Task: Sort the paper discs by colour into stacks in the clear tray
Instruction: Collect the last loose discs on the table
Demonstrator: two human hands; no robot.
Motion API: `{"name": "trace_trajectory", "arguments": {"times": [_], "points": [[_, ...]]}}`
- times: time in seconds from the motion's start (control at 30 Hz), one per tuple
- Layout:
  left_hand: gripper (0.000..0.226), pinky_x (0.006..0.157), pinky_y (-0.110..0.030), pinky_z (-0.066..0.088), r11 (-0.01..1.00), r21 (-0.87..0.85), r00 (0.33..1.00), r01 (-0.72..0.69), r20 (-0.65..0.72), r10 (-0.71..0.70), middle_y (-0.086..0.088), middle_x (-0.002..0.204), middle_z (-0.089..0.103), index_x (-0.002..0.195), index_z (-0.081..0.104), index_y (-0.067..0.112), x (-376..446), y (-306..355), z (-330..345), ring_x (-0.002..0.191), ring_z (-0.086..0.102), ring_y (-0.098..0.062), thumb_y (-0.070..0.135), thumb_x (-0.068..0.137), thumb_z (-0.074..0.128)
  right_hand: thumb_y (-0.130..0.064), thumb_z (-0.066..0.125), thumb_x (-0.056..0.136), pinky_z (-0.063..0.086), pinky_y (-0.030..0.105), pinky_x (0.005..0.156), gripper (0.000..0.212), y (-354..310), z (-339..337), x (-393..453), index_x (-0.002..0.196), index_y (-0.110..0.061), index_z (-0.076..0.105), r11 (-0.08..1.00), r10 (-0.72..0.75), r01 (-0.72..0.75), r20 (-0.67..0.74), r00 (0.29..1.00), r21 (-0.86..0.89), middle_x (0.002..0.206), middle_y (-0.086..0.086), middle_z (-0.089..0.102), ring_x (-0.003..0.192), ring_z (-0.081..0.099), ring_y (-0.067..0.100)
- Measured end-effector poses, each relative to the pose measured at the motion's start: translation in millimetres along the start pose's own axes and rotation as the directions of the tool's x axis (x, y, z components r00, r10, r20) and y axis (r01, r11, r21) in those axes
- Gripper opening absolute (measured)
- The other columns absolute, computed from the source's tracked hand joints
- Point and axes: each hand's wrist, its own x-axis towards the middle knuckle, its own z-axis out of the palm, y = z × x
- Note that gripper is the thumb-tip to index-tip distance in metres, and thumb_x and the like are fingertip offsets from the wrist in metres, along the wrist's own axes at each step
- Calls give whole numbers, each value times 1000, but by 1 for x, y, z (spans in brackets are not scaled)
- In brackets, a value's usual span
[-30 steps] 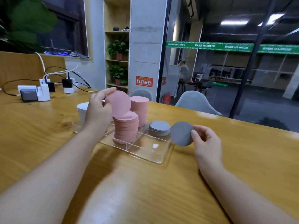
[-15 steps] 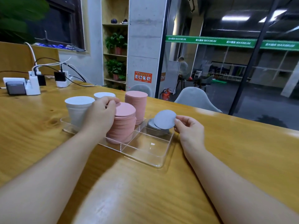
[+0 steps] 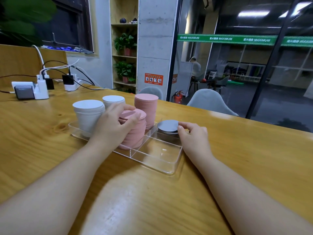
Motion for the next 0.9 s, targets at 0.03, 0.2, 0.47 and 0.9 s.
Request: {"name": "trace_trajectory", "arguments": {"times": [0.03, 0.2, 0.47, 0.9], "points": [[42, 84, -24, 37, 1000, -4, 1000, -5, -11, 5, 10, 113, 57, 99, 59, 37, 0, -1, 0, 104, 49, -4, 66, 71, 47, -25, 43, 98, 23, 18, 89, 32, 0, 0, 0, 125, -20, 60, 1000, -2, 2, 11, 1000, -11, 124, -4, 60, 122, 32, 19], [36, 82, -20, 33, 999, 38, 998, -22, -56, 24, 7, 113, 55, 101, 59, 31, -1, -3, 1, 100, 45, -2, 56, 76, 48, -25, 42, 98, 21, 17, 87, 31, 1, -1, -2, 120, -19, 63, 1000, -11, 11, 29, 1000, -12, 124, -3, 59, 121, 32, 18], [91, 81, -8, 22, 995, 75, 997, -61, -41, 64, -8, 127, 45, 128, 48, 13, -2, -1, -3, 99, 34, 2, 77, 65, 34, -28, 47, 95, 36, 31, 99, 17, 3, -8, -13, 101, -25, 62, 974, 147, -143, -9, 989, 173, 109, -6, 62, 120, 42, 18], [71, 106, -49, 31, 861, 271, 897, -431, 28, 441, -7, 134, 30, 130, 32, 11, -48, 61, 27, 134, 28, -29, 69, 88, 25, -38, 51, 94, 28, 24, 92, 47, 11, -84, -79, 137, -25, 38, 879, 283, -321, 154, 946, 352, 143, -3, 36, 113, 37, 8]]}}
